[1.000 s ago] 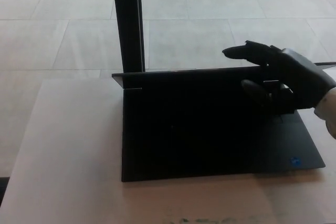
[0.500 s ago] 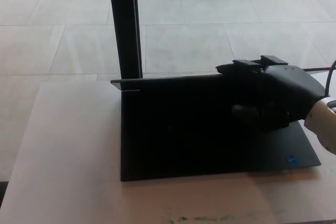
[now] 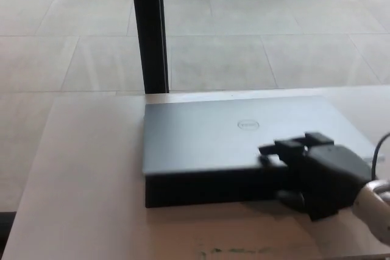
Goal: The robot uses its right hand to push down on the lid of a laptop kept in the middle of the desk to close it
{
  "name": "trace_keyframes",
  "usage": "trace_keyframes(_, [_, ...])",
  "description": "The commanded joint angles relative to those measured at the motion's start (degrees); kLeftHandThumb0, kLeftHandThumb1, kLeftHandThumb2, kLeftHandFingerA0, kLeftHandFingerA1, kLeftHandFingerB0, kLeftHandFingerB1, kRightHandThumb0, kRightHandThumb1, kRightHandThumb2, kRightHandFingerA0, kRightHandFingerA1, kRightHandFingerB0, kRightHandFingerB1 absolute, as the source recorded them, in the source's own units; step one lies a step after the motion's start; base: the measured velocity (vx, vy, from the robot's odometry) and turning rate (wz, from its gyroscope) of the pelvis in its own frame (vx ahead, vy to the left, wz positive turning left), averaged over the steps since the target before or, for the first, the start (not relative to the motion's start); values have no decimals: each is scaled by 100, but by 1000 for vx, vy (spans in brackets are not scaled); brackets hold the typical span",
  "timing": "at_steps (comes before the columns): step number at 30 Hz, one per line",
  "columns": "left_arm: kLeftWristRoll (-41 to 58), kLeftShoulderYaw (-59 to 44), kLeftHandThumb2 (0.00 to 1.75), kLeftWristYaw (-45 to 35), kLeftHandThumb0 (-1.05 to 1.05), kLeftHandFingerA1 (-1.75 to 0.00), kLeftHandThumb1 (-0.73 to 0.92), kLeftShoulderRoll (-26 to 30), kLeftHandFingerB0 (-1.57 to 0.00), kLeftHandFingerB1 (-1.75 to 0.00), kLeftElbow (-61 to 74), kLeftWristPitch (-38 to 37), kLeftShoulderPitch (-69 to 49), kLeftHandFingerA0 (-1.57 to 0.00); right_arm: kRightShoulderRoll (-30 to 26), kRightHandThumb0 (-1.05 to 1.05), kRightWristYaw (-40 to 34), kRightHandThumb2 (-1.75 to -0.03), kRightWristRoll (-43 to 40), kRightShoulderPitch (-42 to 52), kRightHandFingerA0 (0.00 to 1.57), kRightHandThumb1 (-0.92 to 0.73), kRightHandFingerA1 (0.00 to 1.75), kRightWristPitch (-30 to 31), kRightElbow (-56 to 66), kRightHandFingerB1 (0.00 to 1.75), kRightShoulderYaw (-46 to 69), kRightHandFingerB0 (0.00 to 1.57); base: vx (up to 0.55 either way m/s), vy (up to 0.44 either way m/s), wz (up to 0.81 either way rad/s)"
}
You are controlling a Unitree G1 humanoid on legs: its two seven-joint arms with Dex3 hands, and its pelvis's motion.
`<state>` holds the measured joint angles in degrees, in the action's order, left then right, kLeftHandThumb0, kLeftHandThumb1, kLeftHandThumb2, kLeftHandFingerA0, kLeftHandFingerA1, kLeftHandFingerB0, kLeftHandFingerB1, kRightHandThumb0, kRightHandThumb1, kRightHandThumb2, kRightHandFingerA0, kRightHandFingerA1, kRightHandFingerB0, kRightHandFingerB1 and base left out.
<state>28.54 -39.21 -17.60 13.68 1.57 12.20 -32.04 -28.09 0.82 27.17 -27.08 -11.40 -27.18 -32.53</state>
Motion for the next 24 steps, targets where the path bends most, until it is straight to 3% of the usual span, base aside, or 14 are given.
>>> trace_keyframes(1, [76, 15, 67, -155, -95, -57, 89, 107, -19, -48, 5, 60, -45, -22, 249, -92, 35, -76, 200, 742, 17, -92, 50, 354, -813, 38, -4, 27, 0, 0, 0])
trace_keyframes(11, [108, 16, 67, -74, -97, -56, 89, 84, -20, -47, 88, 187, -38, -24, 569, -90, -173, -77, 329, 1074, 21, -92, 53, 87, -1265, 40, 29, 24, 9, 0, 0])
trace_keyframes(14, [108, 4, 67, -109, -95, -55, 89, 106, -20, -45, -71, 123, 26, -23, 548, -90, -114, -77, 360, 978, 14, -92, 50, 72, -1212, 39, 48, 22, 0, 0, 0])
trace_keyframes(24, [72, 19, 68, -46, -94, -57, 91, 124, -23, -47, -59, 165, 19, -26, 173, -87, 301, -76, 331, 607, 19, -92, 51, 159, -462, 37, 318, 23, 0, 0, 0])
